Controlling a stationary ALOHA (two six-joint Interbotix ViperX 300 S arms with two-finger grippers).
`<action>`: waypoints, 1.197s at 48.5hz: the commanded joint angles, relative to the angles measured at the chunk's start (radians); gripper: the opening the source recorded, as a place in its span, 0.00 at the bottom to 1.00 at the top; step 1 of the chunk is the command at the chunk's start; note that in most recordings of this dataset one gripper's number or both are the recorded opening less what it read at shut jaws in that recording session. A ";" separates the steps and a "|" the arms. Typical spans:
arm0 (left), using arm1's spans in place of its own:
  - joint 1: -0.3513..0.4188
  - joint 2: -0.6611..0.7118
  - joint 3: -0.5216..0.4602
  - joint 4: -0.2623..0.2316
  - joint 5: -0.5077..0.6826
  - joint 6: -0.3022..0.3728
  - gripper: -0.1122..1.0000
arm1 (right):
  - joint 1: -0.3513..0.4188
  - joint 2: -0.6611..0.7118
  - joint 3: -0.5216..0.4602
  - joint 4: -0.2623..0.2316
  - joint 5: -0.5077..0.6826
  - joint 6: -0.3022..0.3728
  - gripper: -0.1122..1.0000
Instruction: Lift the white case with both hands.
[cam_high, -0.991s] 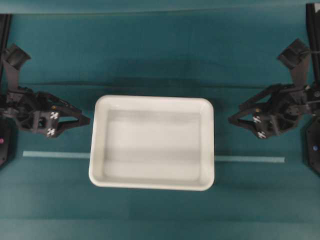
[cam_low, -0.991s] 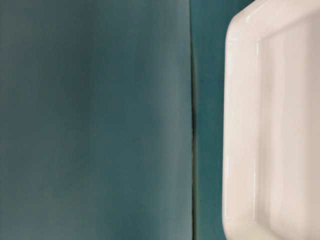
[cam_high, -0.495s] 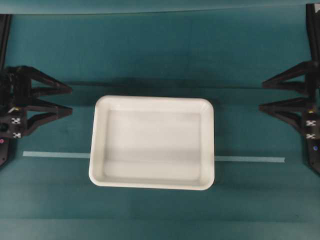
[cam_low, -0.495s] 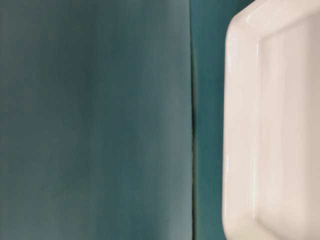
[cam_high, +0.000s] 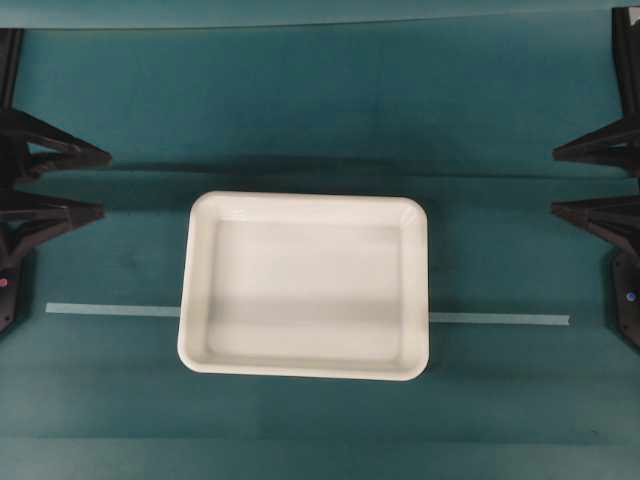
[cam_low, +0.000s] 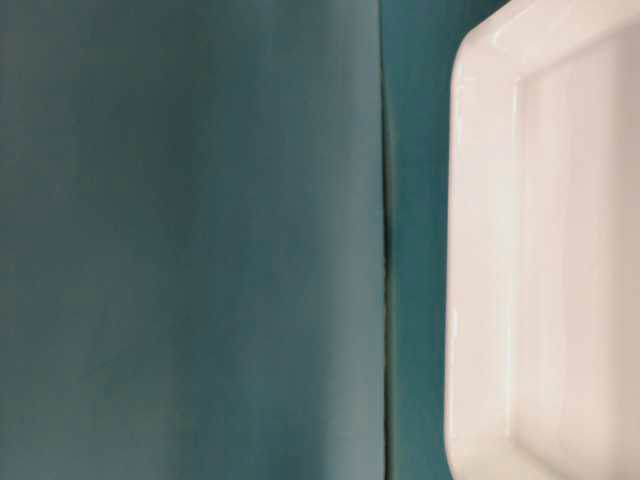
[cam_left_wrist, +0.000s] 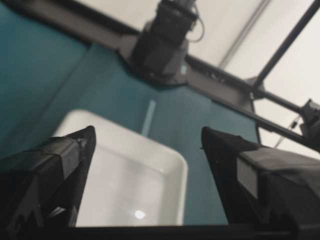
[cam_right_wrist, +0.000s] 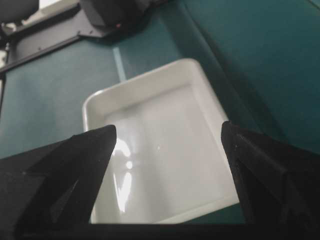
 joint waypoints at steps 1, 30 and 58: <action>0.003 -0.014 -0.037 0.002 0.032 0.046 0.91 | 0.000 -0.002 -0.018 -0.003 0.003 -0.002 0.91; 0.003 -0.138 -0.072 0.003 0.152 0.137 0.90 | 0.000 -0.115 -0.052 -0.003 0.087 -0.008 0.91; 0.003 -0.138 -0.069 0.003 0.152 0.135 0.91 | 0.000 -0.117 -0.049 -0.003 0.087 -0.006 0.91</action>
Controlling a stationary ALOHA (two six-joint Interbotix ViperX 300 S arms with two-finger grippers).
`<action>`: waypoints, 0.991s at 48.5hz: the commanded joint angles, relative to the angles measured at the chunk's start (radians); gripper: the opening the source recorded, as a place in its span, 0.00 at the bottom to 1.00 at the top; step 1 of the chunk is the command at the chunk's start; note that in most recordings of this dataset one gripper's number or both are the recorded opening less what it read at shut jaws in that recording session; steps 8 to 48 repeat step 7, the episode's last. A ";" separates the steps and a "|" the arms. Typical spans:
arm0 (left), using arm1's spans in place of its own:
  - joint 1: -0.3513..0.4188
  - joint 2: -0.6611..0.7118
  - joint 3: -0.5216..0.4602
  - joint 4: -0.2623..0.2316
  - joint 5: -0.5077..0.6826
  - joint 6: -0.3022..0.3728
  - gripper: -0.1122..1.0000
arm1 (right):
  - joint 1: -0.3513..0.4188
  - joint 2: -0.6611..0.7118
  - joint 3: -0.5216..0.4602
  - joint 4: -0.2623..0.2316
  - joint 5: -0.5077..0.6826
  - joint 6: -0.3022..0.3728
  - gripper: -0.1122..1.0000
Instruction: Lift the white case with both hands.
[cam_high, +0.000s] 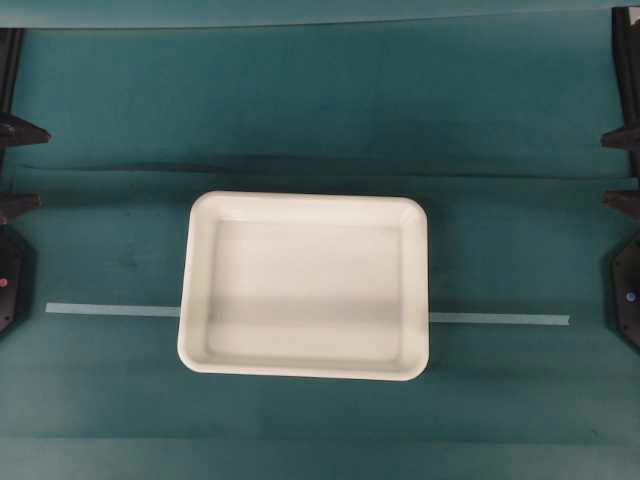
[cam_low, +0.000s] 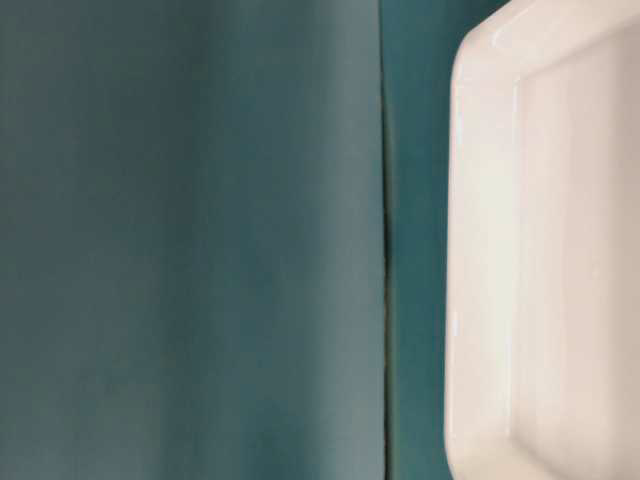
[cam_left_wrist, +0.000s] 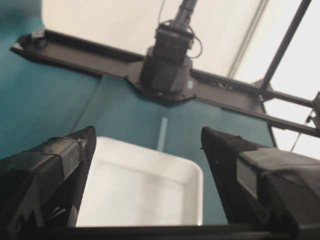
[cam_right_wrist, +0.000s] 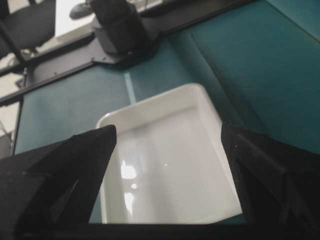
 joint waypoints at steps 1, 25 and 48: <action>0.003 0.020 -0.020 0.006 -0.006 0.000 0.90 | -0.002 0.014 -0.009 -0.003 -0.005 0.002 0.91; 0.003 0.015 -0.018 0.006 -0.011 -0.011 0.90 | -0.002 0.012 -0.009 -0.002 -0.003 0.006 0.91; 0.003 0.015 -0.018 0.006 -0.011 -0.011 0.90 | -0.002 0.012 -0.009 -0.002 -0.003 0.006 0.91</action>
